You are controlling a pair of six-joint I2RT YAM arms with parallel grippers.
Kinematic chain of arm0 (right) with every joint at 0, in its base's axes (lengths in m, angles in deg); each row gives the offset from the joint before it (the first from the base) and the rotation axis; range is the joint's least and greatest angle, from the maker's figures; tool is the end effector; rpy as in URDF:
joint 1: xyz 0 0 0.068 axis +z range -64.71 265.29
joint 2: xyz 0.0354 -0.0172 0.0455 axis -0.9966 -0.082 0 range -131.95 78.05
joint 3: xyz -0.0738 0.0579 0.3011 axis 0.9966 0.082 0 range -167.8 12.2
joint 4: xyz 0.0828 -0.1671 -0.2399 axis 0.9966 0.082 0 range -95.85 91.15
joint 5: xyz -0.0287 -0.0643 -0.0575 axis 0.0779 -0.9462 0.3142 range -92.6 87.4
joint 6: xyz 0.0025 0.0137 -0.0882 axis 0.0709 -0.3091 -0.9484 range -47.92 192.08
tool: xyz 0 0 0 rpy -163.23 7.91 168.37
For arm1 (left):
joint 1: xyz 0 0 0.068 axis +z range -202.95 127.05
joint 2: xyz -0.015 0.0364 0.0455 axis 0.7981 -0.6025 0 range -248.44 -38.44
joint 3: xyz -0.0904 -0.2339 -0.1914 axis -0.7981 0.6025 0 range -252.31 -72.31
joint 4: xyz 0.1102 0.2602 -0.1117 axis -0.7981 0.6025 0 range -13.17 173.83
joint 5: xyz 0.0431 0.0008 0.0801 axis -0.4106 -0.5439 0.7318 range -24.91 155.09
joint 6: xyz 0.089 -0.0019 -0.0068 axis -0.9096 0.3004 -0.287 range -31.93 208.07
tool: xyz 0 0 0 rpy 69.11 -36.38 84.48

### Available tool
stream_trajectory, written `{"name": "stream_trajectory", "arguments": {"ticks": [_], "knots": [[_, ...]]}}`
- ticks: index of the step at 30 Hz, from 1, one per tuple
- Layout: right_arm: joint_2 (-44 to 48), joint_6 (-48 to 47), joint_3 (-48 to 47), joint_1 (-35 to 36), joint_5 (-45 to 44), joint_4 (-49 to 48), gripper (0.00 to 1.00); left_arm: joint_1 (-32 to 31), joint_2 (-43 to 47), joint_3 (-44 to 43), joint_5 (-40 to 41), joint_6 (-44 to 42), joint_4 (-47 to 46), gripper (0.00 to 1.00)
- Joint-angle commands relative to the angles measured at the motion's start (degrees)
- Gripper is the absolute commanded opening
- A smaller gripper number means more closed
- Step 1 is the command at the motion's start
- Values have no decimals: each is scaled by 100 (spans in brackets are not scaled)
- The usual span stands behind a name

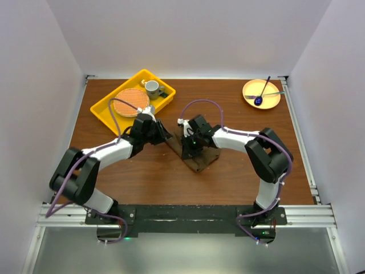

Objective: Fold the napkin, place the utensils inside, and roll it up
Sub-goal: Roll the napkin with the utensil

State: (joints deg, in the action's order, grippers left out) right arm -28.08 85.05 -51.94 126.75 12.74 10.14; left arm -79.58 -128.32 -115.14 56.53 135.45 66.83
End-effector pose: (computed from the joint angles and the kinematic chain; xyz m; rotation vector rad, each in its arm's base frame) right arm 0.3166 0.3078 0.1321 -0.7612 2.5771 0.6739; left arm 0.3368 -0.1821 0.1581 -0.3373 2.3296 -0.8455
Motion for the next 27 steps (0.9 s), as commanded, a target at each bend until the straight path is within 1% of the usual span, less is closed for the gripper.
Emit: {"name": "stream_trajectory", "arguments": {"ticks": [1, 2, 3, 6, 7, 8, 9, 11, 14, 22, 24, 27], "knots": [[-478, 618, 411, -427, 1541, -893, 0, 44, 1086, 90, 609, -501, 867, 37], [-523, 732, 463, -462, 1708, -1070, 0, 44, 1227, 143, 610, -492, 990, 44], [-567, 959, 586, -532, 2014, -1254, 0, 44, 1428, 256, 575, -449, 991, 46], [-804, 1486, 805, -612, 2482, -2010, 0, 44, 1544, 677, 127, -37, 939, 52], [-865, 1611, 867, -621, 2710, -2377, 0, 44, 1518, 810, 13, 104, 825, 55], [-944, 1725, 912, -629, 2799, -2555, 0, 44, 1483, 942, -162, 366, 494, 62], [-988, 1918, 999, -656, 2878, -2705, 0, 44, 1317, 1117, -207, 482, 377, 63], [-1076, 2086, 1105, -673, 3098, -3109, 0, 44, 1097, 1180, -374, 650, 35, 65], [-1121, 2262, 1140, -700, 3195, -3313, 0, 44, 666, 1154, -384, 782, -186, 65], [-1068, 2298, 1158, -726, 3336, -3366, 0, 44, 183, 1224, -138, 1177, -722, 66], [-1033, 2227, 1158, -717, 3336, -3243, 0, 44, -54, 1198, -155, 1248, -837, 64], [-972, 2122, 1176, -726, 3371, -3111, 0, 44, -292, 1145, -67, 1213, -977, 58]]}}
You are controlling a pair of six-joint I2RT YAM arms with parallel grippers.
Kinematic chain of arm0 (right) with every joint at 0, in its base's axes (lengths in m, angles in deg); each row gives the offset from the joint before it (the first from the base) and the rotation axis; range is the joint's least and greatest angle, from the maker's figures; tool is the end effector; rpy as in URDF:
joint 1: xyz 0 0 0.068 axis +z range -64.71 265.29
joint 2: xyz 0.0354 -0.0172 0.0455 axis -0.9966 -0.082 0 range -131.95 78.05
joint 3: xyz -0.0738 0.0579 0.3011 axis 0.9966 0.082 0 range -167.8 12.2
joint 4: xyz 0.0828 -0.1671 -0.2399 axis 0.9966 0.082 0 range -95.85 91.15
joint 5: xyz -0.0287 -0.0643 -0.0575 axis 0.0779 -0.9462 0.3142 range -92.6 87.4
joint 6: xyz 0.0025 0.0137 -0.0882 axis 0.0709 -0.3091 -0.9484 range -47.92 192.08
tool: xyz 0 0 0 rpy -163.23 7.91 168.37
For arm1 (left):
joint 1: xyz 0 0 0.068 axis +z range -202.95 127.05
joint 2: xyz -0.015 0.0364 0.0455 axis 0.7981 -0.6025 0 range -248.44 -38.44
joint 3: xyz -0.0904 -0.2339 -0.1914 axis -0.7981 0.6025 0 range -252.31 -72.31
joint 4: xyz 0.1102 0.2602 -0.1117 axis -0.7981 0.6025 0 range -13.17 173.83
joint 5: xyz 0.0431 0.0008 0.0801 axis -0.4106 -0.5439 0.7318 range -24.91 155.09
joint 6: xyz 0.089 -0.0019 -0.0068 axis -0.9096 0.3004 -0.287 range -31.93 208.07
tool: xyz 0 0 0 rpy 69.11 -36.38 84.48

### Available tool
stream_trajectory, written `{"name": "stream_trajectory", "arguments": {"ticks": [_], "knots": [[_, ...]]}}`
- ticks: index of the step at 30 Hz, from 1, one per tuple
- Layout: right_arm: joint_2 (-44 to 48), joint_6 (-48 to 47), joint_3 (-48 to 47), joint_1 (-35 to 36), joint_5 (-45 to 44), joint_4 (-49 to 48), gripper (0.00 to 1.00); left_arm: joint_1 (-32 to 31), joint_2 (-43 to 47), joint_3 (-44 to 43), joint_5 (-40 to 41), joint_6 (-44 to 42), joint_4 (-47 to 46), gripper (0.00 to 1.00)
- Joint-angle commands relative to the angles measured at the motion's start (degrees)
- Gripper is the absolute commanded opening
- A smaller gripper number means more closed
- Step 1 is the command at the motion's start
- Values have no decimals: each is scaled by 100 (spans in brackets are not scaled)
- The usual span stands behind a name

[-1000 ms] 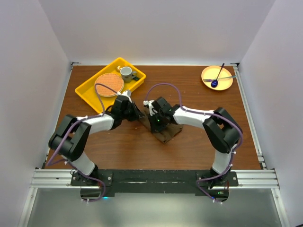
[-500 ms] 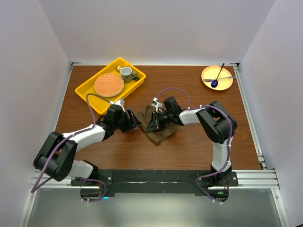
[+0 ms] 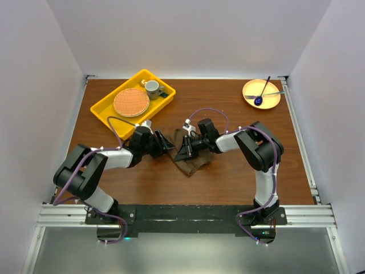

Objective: Fold the napkin, place the utensils inside, and roll it up
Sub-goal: Roll the napkin with the utensil

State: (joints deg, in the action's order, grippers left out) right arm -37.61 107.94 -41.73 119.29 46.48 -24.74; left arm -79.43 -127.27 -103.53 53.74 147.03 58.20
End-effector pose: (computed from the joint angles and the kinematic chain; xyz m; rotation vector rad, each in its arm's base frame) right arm 0.3278 0.2936 0.0784 -0.4562 2.5007 1.5561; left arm 0.2954 -0.1646 0.1131 -0.5712 2.3749 -0.9678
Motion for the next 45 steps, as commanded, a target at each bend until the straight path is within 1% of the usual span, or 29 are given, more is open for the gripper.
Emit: {"name": "stream_trajectory", "arguments": {"ticks": [1, 3, 4, 5, 6, 7, 8, 10, 11, 13, 15, 16, 17, 18, 19, 21, 22, 23, 24, 25, 26, 28, 29, 30, 32, 33, 34, 40, 45], "knots": [[51, -193, 172, 28, -4, 404, 0, 29, -450, -85, 326, -68, -62, 51], [131, -272, 199, 28, 5, 579, 0, 29, -555, -182, 397, -252, 43, 38], [218, -333, 190, 19, -12, 693, 0, 29, -564, -261, 449, -419, 157, 31], [271, -499, 155, 28, -73, 825, 0, 29, -564, -270, 476, -490, 202, 27], [324, -631, 111, 19, -231, 1235, 0, 29, -538, -288, 494, -612, 237, 23], [472, -737, 50, 28, -293, 1396, 1, 29, -503, -279, 503, -675, 255, 15], [561, -886, 23, 28, -355, 1528, 9, 29, -503, -297, 520, -745, 307, 12], [815, -1062, -90, 19, -889, 2142, 24, 29, -433, -288, 477, -860, 422, 5], [1095, -1246, -126, 37, -1100, 2597, 37, 29, -407, -279, 459, -877, 439, 4], [1439, -1335, -144, 28, -1731, 2925, 47, 29, -284, -192, 398, -921, 448, 2], [1914, -1318, -118, 37, -2059, 3320, 53, 29, -213, -104, 354, -895, 396, 0], [2072, -1275, 4, 37, -2313, 3374, 54, 29, -169, -69, 336, -886, 396, 0], [2430, -1100, 110, 37, -2437, 3384, 55, 29, -169, -59, 301, -886, 396, 0], [2573, -994, 224, 37, -2534, 3358, 56, 29, -178, -59, 266, -869, 413, 0], [2714, -793, 478, 63, -2622, 3323, 56, 29, -178, -51, 239, -842, 413, 0], [2925, -694, 646, 142, -2920, 3313, 53, 3, -160, -25, 204, -729, 431, 0], [2996, -694, 708, 360, -3113, 3331, 51, -6, -134, -24, 213, -667, 457, 0], [3075, -746, 683, 562, -3776, 3401, 51, -50, -125, -42, 230, -606, 509, 0], [3232, -790, 639, 808, -4183, 3480, 52, -68, -125, -146, 326, -457, 797, 0], [3268, -869, 490, 1297, -4544, 3550, 55, -103, -151, -226, 396, -386, 1017, 0], [3269, -870, 411, 1502, -4887, 3612, 57, -173, -160, -322, 458, -324, 1246, 0], [3216, -896, 113, 1976, -5748, 3857, 61, -261, -169, -621, 756, -96, 2080, 0], [3207, -896, 33, 2136, -6030, 3928, 68, -366, -152, -709, 871, 27, 2344, 0], [3181, -887, -46, 2268, -6546, 3937, 70, -419, -143, -823, 985, 280, 2695, 0], [3041, -922, -205, 2593, -6901, 3850, 74, -542, -90, -894, 969, 510, 2926, 0], [2945, -940, -275, 2681, -7260, 3789, 74, -577, -81, -947, 890, 720, 3066, 0], [2752, -958, -458, 2891, -7429, 3797, 75, -647, -90, -982, 863, 809, 3137, 0], [1855, -1195, -1154, 3586, -8430, 3665, 77, -806, -11, -1070, 722, 1284, 3498, 0], [1415, -1160, -997, 3947, -8959, 3094, 77, -832, 226, -1123, 775, 1452, 3762, 0]]}}
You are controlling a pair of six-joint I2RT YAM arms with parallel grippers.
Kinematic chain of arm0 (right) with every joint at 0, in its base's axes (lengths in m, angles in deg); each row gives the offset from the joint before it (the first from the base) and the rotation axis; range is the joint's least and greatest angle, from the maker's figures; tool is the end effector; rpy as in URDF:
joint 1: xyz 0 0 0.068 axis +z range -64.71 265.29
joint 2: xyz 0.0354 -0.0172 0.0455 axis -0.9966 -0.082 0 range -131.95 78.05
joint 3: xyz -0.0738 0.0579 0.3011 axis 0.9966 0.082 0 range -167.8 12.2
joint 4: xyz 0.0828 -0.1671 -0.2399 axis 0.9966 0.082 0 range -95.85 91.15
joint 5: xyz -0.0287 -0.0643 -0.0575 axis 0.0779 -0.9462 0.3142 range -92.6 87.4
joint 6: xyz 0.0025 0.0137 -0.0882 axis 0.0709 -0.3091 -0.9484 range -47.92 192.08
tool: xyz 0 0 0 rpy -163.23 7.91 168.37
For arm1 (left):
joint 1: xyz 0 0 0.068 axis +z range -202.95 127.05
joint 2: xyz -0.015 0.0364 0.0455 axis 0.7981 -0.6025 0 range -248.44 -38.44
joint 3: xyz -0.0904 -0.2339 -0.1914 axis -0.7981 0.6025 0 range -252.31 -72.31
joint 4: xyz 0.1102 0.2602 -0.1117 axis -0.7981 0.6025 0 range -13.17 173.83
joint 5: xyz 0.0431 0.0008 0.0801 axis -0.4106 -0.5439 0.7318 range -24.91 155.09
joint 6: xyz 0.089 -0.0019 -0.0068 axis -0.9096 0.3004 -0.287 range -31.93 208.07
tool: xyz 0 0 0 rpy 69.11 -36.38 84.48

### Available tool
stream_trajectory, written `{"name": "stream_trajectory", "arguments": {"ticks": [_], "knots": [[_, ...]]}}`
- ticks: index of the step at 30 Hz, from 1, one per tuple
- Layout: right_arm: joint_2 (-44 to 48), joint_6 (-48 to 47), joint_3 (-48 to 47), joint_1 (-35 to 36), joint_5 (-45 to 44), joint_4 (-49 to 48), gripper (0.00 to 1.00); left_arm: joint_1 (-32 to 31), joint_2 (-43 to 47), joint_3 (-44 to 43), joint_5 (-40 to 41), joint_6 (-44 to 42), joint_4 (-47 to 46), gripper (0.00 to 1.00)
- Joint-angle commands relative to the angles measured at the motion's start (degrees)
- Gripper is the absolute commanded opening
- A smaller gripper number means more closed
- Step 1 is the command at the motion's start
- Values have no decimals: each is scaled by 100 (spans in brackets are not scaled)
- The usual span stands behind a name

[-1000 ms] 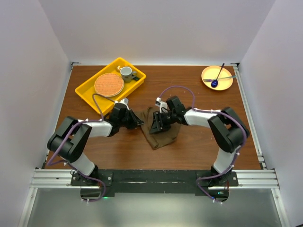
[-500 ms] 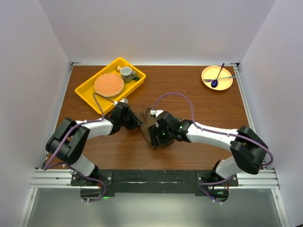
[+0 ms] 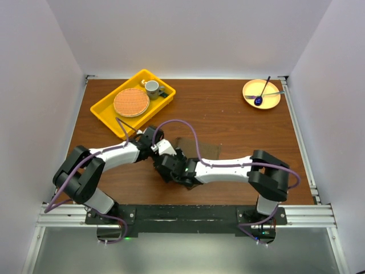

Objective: Fold the napkin, place the utensils inside, and roll it up
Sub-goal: Roll the napkin with the utensil

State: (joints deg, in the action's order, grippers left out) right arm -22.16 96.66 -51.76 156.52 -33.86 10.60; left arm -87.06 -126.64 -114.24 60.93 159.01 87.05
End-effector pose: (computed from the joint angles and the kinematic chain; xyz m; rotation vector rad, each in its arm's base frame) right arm 0.1775 0.3937 0.1805 -0.7149 2.2100 0.1455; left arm 0.2772 -0.1947 0.1254 -0.8409 2.6214 -0.7184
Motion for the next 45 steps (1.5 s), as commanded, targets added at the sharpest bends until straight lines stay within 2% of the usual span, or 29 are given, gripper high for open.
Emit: {"name": "stream_trajectory", "arguments": {"ticks": [1, 2, 8, 17, 26, 29, 31, 36, 37, 38, 39, 40, 41, 42, 44, 45], "knots": [[-166, 20, 33, 260, -1064, -484, 77, -61, 163, -61, 39, 254, 903, 0], [-218, 29, 42, 322, -1362, -528, 76, -61, 172, -52, 30, 263, 920, 0], [-649, -23, 33, 551, -1804, -564, 68, -70, 277, 141, -120, 420, 912, 0], [-114, 381, 1122, 604, -1514, -1390, 64, -35, 462, 361, -172, 553, 639, 0], [-587, 135, 913, 665, -1927, -1355, 52, -35, 602, 563, -278, 825, 508, 0], [-606, 222, 912, 665, -2015, -1250, 38, -26, 629, 528, -226, 834, 525, 0], [-544, 416, 964, 665, -2033, -1179, 20, -35, 629, 537, -155, 790, 516, 0], [-255, 732, 1474, 665, -1349, -1468, 5, -35, 769, 581, 301, 431, 411, 0], [-211, 741, 1570, 648, -1199, -1634, 0, -26, 883, 598, 389, 151, 332, 1], [-184, 741, 1806, 587, -1050, -1897, 0, -17, 962, 633, 399, -43, 219, 3], [-79, 750, 1948, 516, -526, -2082, 0, -26, 1067, 677, 538, -367, 0, 6], [-26, 768, 2097, 403, -242, -2511, 0, -17, 1356, 808, 653, -509, -107, 16], [79, 829, 2447, 193, 39, -2750, 0, -17, 1532, 888, 697, -650, -221, 21], [271, 847, 2633, 86, 512, -3205, 0, -26, 1717, 1045, 776, -851, -344, 35], [448, 908, 3099, -344, 1164, -3603, 0, -26, 2314, 1187, 969, -1090, -467, 46], [580, 926, 3214, -485, 1819, -3927, 0, -17, 2508, 1292, 1031, -1317, -512, 58]]}}
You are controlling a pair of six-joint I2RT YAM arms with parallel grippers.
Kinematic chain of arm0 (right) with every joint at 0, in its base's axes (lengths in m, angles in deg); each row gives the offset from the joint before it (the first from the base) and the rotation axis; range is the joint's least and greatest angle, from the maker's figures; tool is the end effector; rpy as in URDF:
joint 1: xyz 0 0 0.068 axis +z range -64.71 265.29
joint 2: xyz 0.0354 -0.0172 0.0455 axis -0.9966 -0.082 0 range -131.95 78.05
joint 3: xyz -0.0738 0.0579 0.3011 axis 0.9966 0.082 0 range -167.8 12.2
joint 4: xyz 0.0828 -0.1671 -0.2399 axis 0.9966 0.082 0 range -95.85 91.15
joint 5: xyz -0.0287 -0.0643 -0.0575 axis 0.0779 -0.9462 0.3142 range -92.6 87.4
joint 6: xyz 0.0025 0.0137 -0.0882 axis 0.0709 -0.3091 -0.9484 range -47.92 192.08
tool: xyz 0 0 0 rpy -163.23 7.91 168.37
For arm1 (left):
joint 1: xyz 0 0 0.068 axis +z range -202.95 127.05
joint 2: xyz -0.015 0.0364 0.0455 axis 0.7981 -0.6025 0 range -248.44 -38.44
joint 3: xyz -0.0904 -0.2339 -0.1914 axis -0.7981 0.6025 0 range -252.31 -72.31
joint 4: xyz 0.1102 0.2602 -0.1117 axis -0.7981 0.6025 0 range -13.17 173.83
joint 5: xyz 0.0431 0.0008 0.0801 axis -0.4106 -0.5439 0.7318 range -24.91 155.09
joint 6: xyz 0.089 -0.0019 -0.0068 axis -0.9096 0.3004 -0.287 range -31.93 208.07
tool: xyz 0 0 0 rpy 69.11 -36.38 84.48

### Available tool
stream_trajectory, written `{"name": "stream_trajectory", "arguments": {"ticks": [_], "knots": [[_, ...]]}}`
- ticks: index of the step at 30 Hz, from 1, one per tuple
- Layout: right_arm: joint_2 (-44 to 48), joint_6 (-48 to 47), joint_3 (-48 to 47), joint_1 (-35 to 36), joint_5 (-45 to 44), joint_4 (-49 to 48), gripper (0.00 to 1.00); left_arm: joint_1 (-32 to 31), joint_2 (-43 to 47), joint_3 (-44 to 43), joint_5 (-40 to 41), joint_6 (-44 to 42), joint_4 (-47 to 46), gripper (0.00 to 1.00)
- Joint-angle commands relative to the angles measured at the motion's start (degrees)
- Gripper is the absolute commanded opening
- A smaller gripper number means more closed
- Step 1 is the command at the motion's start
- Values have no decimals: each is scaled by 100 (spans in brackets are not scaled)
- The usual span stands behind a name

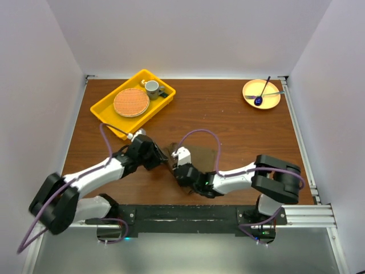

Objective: Fold the napkin, place the utensils inside, and roll it up
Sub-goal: Roll the napkin with the utensil

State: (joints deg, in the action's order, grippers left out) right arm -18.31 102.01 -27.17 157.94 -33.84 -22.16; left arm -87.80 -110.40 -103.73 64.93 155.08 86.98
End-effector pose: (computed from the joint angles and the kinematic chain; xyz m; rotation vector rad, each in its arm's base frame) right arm 0.1498 0.3409 0.1165 -0.5311 2.1239 0.3983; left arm 0.2307 -0.1609 0.1446 -0.7236 2.5152 -0.7279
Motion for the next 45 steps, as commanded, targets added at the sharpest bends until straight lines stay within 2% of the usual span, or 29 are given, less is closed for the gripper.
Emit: {"name": "stream_trajectory", "arguments": {"ticks": [1, 3, 7, 9, 10, 11, 13, 14, 16, 17, 19, 22, 25, 26, 32, 38, 45], "knots": [[222, 382, 930, -985, 2206, -819, 0, 49, 1234, 285, 684, -1022, -514, 64], [231, 461, 1002, -1321, 3101, -1048, 0, 57, 1509, 321, 746, -1241, -401, 78], [-311, 688, 1046, -2225, 4841, -1663, 0, 75, 1756, 487, 326, -1348, -619, 81], [-628, 821, 1055, -2429, 5311, -2179, 0, 75, 1564, 654, -174, -1313, -1223, 74], [-1048, 1004, 1055, -2639, 5818, -2357, 0, 84, 1476, 698, -307, -1278, -1418, 70], [-1252, 1136, 1046, -2737, 6040, -2576, 0, 84, 1379, 733, -439, -1234, -1768, 64], [-1718, 1556, 1098, -2991, 6471, -3279, 0, 101, 1054, 743, -730, -1225, -2051, 58], [-2137, 1733, 1142, -3062, 6839, -4030, 0, 93, 940, 690, -783, -1251, -2261, 51], [-2483, 2329, 1397, -3247, 7000, -4859, 0, 145, 614, 611, -854, -1312, -2351, 46], [-2815, 2507, 1458, -3282, 7148, -5594, 0, 171, 535, 541, -880, -1373, -2403, 43], [-3020, 2736, 1529, -3335, 7194, -5873, 0, 250, 359, 505, -933, -1427, -2500, 40], [-3030, 2458, 1503, -3335, 7098, -5446, 0, 364, 166, 470, -968, -1532, -2588, 36], [-2512, 1721, 1389, -3344, 6694, -4076, 0, 487, -28, 461, -1003, -1567, -2650, 33], [-2337, 1552, 1345, -3344, 6562, -3298, 0, 505, -54, 444, -1064, -1550, -2694, 32], [-1386, 664, 801, -3318, 5876, -983, 0, 514, 121, 382, -1276, -1515, -2571, 28], [-1202, 338, 378, -3248, 5454, 22, 0, 532, 104, 190, -1179, -1550, -2614, 27], [-1333, 303, 106, -3055, 5392, 295, 0, 576, -976, 180, -1197, -1462, -3151, 21]]}}
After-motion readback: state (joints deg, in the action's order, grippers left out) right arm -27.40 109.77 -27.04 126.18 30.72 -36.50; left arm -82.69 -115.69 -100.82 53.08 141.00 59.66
